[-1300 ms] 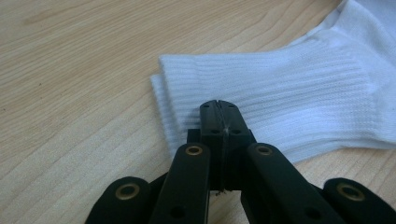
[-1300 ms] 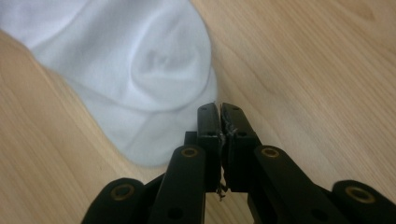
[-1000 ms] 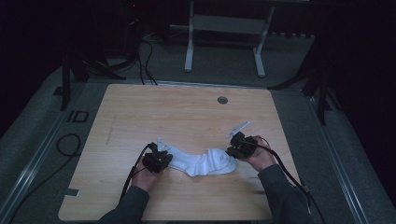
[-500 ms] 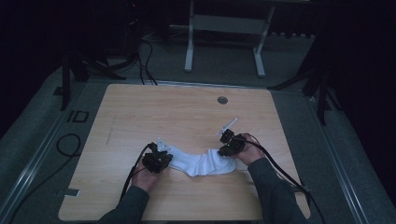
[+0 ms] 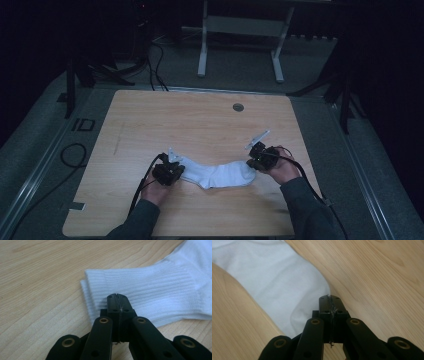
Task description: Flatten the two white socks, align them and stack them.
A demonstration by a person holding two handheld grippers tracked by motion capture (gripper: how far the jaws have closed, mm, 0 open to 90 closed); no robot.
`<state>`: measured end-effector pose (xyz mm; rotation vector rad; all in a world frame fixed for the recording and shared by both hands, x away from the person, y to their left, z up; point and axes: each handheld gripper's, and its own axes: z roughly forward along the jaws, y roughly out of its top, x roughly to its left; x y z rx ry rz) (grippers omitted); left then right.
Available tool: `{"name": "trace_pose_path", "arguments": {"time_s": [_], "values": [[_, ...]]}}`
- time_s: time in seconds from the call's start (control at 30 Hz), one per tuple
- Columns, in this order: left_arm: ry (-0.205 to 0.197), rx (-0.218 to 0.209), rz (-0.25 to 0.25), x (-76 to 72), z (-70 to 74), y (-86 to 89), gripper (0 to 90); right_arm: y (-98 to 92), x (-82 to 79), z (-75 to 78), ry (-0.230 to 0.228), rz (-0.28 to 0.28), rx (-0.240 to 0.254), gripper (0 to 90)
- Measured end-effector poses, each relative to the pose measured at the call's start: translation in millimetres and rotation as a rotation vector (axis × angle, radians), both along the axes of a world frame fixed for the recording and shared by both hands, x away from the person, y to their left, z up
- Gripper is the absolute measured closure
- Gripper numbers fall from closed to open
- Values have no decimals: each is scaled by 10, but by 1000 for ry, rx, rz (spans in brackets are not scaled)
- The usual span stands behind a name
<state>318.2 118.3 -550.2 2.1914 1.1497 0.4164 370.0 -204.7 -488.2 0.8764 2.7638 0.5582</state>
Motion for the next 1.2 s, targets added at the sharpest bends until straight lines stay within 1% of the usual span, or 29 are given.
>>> {"name": "trace_pose_path", "arguments": {"time_s": [0.2,0.3,0.4,0.47,0.53,0.6,0.67,0.7,0.77,0.83,0.9,0.97,1.03,1.2], "values": [[0,0,0,1,0,1,900,-131,-4,63,-14,-28,24,886],[0,0,0,2,0,1,900,-125,-5,96,-21,-27,39,885],[1,-1,0,1,0,2,900,-66,-19,90,-12,-10,50,884],[2,-3,3,0,0,2,900,-12,-19,59,-4,1,44,883],[4,-3,3,-3,1,2,900,31,-4,5,5,10,29,882],[5,-4,4,-4,1,4,900,57,17,-60,16,6,8,875],[6,-9,8,-3,0,5,900,65,41,-127,28,-2,-18,848],[11,-20,11,0,-1,7,900,61,47,-139,29,-3,-16,827],[19,-35,14,9,-1,24,900,41,57,-139,23,-13,-3,754],[21,-44,17,11,-2,33,900,10,65,-99,3,-32,8,706],[20,-51,17,9,-1,37,900,-27,71,-44,-13,-48,33,652],[20,-56,16,11,4,45,900,-59,77,2,-24,-59,43,622],[9,-46,14,4,11,47,900,-90,85,29,-30,-66,50,599],[5,-56,27,4,34,88,900,-120,90,20,-30,-77,63,570]]}}
